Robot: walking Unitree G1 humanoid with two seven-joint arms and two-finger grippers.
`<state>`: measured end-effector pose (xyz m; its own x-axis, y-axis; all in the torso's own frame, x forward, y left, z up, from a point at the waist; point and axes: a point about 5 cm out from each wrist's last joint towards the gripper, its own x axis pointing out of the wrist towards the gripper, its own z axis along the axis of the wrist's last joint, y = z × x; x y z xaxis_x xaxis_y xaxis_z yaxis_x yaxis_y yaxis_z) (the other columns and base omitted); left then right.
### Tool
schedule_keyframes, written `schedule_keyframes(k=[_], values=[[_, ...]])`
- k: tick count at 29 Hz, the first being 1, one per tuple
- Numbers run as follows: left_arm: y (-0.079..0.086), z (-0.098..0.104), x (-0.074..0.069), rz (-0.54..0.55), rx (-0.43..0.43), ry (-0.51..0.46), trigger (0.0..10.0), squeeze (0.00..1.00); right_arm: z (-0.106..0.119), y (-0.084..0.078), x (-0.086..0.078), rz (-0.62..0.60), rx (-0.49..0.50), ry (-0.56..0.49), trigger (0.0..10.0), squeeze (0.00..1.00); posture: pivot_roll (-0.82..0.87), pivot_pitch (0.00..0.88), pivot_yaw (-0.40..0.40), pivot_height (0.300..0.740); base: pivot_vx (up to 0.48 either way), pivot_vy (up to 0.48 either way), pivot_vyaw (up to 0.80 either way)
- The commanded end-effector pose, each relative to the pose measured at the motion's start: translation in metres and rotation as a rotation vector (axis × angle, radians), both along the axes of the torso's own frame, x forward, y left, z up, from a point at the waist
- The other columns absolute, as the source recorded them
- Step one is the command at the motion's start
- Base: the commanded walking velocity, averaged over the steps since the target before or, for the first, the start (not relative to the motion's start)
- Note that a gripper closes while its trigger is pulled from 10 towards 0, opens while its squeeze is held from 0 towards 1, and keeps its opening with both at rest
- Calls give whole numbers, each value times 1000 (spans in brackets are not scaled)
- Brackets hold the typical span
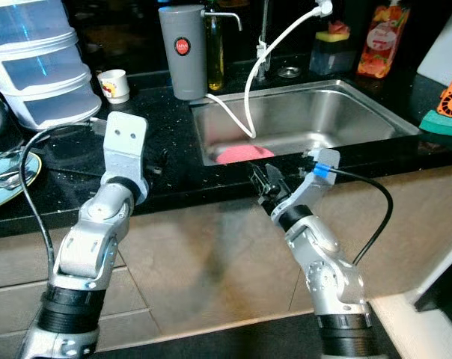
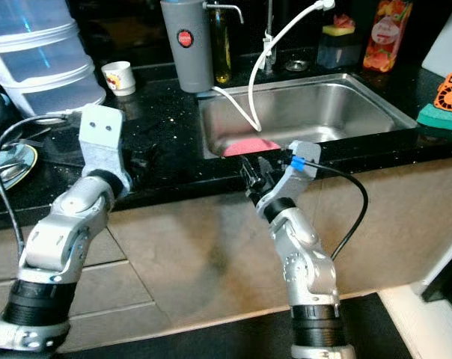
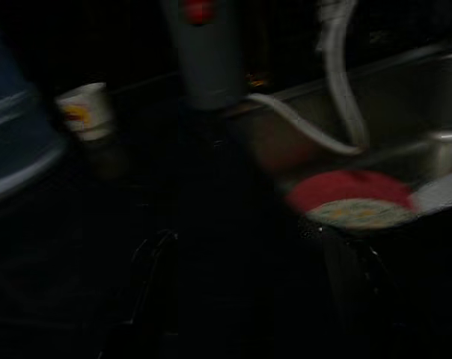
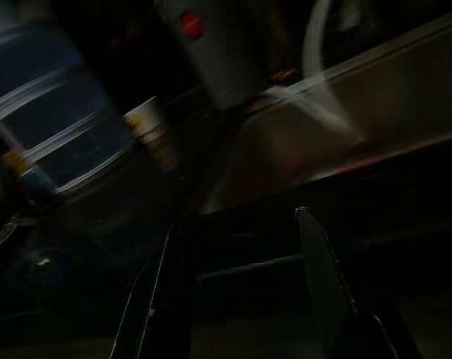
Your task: Kitchen organization
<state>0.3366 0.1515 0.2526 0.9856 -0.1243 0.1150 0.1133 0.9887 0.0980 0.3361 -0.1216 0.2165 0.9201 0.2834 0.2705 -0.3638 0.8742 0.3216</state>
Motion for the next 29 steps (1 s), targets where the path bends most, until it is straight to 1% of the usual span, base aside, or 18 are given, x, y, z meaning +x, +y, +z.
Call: schedule_keyframes(k=[1,2,3,10,17,20,22,29], values=[[8,-1,-1,38,-6,11,10000,0,2,3,-1,16,7,-6,10000,0,23,65,118,740,0,0,0],[14,-3,-2,71,1,24,10000,0,3,6,-1,25,7,-8,10000,0,29,69,108,740,0,0,0],[15,-4,-2,81,-1,31,10000,0,3,7,0,28,8,-8,10000,0,29,69,108,740,0,0,0],[19,-7,-4,95,-18,45,10000,0,5,11,0,49,-7,-10,10000,0,27,75,93,740,0,0,0],[18,-9,-7,99,-50,58,10000,0,6,10,1,60,-14,-10,10000,0,25,80,88,740,0,0,0],[17,-8,-8,93,-39,55,10000,0,6,10,1,65,-18,-10,10000,0,25,80,85,740,0,480,0],[15,-6,-10,90,-14,40,10000,0,6,11,1,70,-21,-9,10000,0,27,80,81,740,0,0,0],[13,-5,-14,82,-31,33,10000,0,6,13,2,85,-23,-5,10000,0,26,76,75,740,0,0,0]])
